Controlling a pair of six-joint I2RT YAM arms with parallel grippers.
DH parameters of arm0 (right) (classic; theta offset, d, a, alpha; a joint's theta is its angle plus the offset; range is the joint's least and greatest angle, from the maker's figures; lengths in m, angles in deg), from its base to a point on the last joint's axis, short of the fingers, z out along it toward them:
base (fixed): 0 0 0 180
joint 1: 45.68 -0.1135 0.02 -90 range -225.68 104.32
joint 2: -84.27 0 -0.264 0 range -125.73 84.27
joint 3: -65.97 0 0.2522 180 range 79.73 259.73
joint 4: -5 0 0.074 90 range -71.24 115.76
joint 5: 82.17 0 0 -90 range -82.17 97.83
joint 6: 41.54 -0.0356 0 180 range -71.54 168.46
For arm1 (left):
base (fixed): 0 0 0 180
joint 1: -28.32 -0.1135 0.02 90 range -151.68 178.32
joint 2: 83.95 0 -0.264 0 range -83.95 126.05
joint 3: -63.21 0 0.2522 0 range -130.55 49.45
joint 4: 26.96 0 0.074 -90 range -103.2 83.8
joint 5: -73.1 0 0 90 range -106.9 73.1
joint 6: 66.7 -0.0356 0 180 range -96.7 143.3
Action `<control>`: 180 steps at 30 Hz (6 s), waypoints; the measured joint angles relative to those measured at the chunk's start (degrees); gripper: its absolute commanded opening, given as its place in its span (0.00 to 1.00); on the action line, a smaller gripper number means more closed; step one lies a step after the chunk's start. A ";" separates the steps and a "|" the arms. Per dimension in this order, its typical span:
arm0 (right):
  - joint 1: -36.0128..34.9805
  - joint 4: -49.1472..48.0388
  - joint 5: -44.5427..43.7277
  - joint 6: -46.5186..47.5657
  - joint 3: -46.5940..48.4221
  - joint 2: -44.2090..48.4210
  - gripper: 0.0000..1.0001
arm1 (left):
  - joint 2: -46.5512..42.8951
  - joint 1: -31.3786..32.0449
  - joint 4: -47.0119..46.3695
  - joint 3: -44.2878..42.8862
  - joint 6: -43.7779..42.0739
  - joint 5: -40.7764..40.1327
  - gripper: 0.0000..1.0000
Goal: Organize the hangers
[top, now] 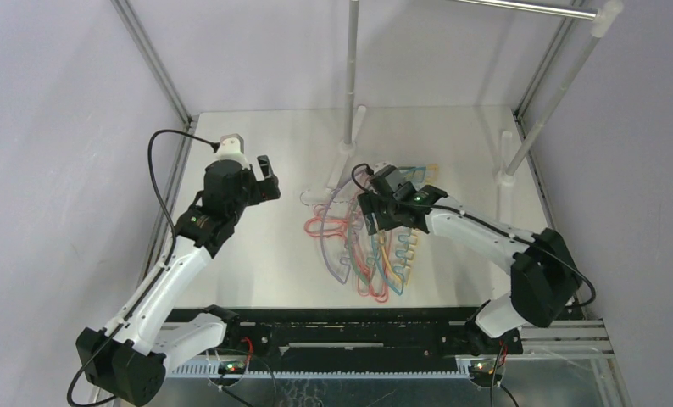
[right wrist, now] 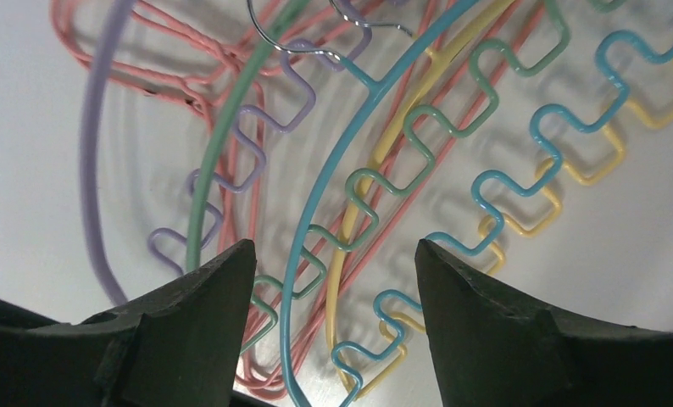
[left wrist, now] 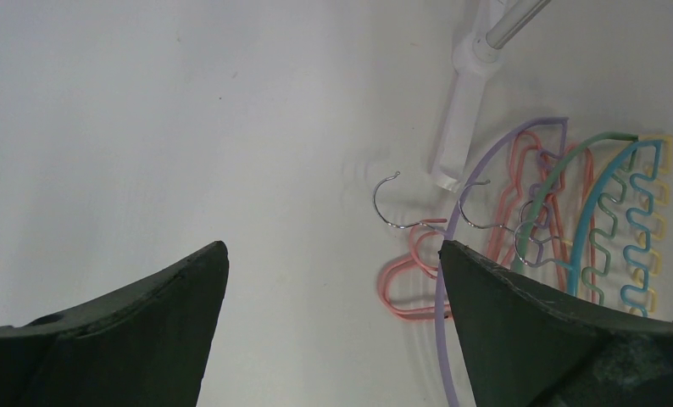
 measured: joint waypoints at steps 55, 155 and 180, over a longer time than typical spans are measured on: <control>0.00 1.07 4.20 -1.99 4.09 -7.32 0.00 | -3.76 0.02 2.16 3.74 -0.09 -3.50 0.99; 5.29 10.27 10.67 -0.02 5.95 17.75 0.68 | 5.46 0.07 -2.34 5.44 0.57 0.35 0.99; -3.82 -0.68 17.88 2.58 4.98 -12.85 0.53 | 1.29 0.07 -2.34 9.14 1.42 -1.33 0.99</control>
